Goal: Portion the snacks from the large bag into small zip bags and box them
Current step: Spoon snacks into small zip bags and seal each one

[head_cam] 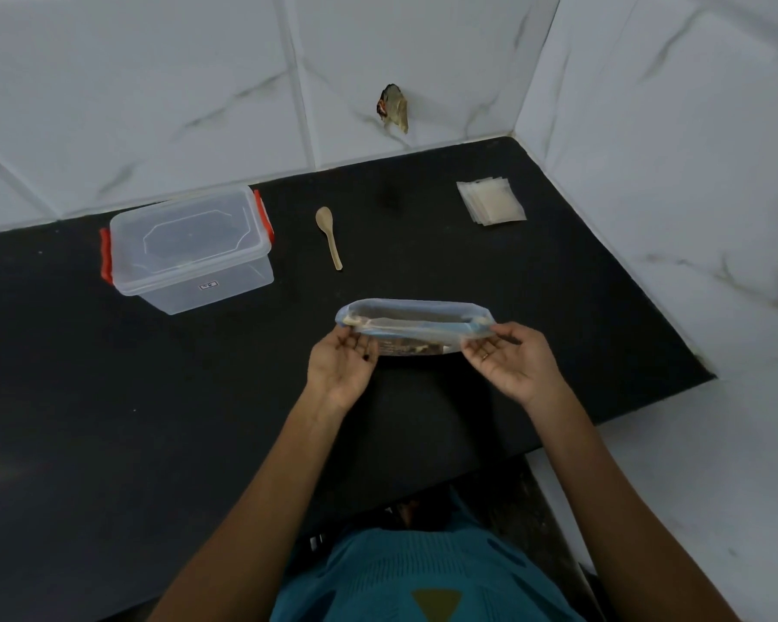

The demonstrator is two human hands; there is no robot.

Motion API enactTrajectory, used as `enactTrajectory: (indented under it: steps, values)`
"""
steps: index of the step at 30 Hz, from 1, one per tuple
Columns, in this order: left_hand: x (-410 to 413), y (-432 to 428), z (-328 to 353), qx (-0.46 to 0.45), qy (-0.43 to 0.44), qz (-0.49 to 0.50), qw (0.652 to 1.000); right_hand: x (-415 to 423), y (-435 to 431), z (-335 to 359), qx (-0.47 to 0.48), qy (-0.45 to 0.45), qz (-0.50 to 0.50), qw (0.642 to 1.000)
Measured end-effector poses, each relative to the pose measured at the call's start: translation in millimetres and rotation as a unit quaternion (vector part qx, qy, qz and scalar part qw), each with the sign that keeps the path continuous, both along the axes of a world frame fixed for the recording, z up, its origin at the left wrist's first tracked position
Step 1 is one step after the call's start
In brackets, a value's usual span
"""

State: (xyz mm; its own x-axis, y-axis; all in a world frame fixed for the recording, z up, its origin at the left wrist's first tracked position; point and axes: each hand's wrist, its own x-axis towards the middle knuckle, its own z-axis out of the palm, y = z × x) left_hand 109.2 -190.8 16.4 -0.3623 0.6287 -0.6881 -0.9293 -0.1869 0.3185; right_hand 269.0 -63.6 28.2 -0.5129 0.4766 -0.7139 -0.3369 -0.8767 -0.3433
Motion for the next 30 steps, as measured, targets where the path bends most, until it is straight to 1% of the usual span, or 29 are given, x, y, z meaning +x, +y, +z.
enactTrajectory:
  steps: [2,3,6,12,15,17,21,23,24,25,26,27,28,29,30]
  values:
    - [1,-3,0,-0.011,0.019,-0.047,0.999,2,-1,-4,0.014,-0.021,0.007,1.000]
    - [1,-3,1,-0.006,0.015,-0.054,0.998,3,-1,-5,0.016,-0.027,0.006,0.999]
    - [2,-5,5,0.005,0.003,-0.033,0.999,6,-2,-8,0.018,-0.042,0.016,0.999]
    - [6,-4,3,0.008,-0.015,0.018,1.000,7,-1,-10,0.009,-0.068,0.077,0.995]
    - [11,-1,2,0.022,-0.052,0.052,0.997,5,-1,-13,0.024,-0.074,0.085,0.993]
    - [15,1,-1,0.018,-0.057,0.059,0.996,2,-2,-14,0.034,-0.069,0.083,0.994]
    - [18,-1,-5,0.039,-0.014,0.038,0.998,0,-5,-14,0.051,-0.032,0.075,0.995]
    - [16,-4,-6,0.026,0.043,-0.006,0.999,1,-5,-12,0.090,-0.048,0.100,0.990]
    - [15,-5,-7,-0.007,0.096,-0.043,0.994,2,-3,-12,0.128,-0.077,0.121,0.981]
    - [14,-6,-9,-0.051,0.153,-0.083,0.983,3,-2,-11,0.180,-0.122,0.150,0.964]
    - [13,-7,-11,-0.104,0.204,-0.122,0.966,4,-1,-11,0.238,-0.176,0.183,0.938]
    - [12,-9,-11,-0.157,0.247,-0.157,0.943,4,-1,-9,0.296,-0.229,0.211,0.903]
    - [11,-11,-10,-0.202,0.291,-0.185,0.916,4,-1,-9,0.347,-0.278,0.232,0.865]
    - [10,-13,-10,-0.248,0.357,-0.213,0.875,5,-2,-8,0.395,-0.322,0.247,0.824]
    - [7,-15,-9,-0.293,0.442,-0.240,0.813,4,-3,-8,0.436,-0.361,0.257,0.783]
